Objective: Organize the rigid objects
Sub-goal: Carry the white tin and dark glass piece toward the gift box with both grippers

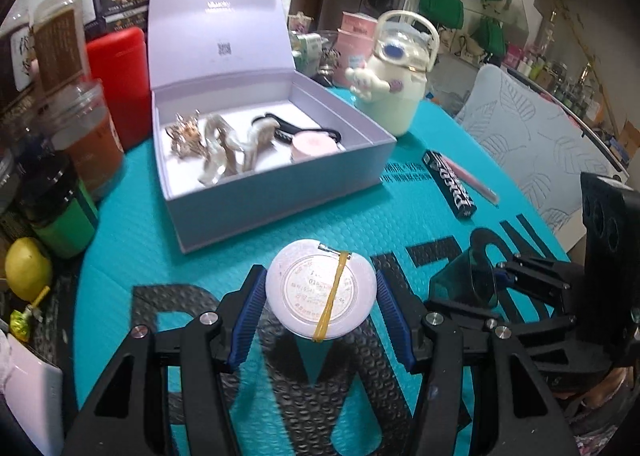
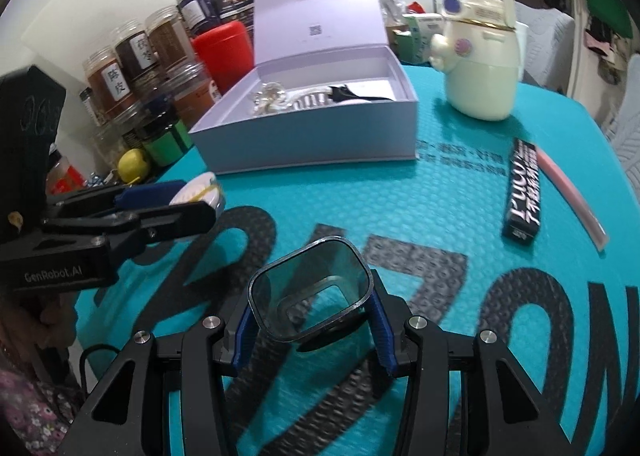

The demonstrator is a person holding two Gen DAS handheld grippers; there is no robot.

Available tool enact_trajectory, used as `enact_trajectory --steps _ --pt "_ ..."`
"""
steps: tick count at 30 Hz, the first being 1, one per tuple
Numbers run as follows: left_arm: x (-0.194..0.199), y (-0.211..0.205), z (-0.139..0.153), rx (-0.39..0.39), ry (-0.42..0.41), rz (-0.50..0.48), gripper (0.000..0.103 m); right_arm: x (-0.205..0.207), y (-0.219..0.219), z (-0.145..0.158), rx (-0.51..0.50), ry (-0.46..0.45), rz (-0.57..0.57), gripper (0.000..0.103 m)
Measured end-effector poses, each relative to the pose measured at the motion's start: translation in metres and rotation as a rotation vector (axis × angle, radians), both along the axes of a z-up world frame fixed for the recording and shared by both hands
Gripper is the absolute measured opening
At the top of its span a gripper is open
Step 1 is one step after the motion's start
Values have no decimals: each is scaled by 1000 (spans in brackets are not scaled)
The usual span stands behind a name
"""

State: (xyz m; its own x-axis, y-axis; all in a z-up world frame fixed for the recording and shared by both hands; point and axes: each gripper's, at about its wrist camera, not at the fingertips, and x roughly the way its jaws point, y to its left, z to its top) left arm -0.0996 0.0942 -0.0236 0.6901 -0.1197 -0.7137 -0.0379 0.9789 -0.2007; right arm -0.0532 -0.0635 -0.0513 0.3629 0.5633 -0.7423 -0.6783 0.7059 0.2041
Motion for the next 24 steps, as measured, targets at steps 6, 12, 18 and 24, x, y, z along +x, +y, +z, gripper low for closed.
enact_trajectory --steps 6,12,18,24 --pt "5 9 17 0 -47 13 55 0 10 13 35 10 7 48" --pt "10 17 34 3 -86 45 55 9 20 28 9 12 -12 48" --pt "21 24 44 20 -103 85 55 22 26 40 -19 -8 -11 48" --pt "32 28 51 17 -116 99 55 36 32 56 0 -28 14 48"
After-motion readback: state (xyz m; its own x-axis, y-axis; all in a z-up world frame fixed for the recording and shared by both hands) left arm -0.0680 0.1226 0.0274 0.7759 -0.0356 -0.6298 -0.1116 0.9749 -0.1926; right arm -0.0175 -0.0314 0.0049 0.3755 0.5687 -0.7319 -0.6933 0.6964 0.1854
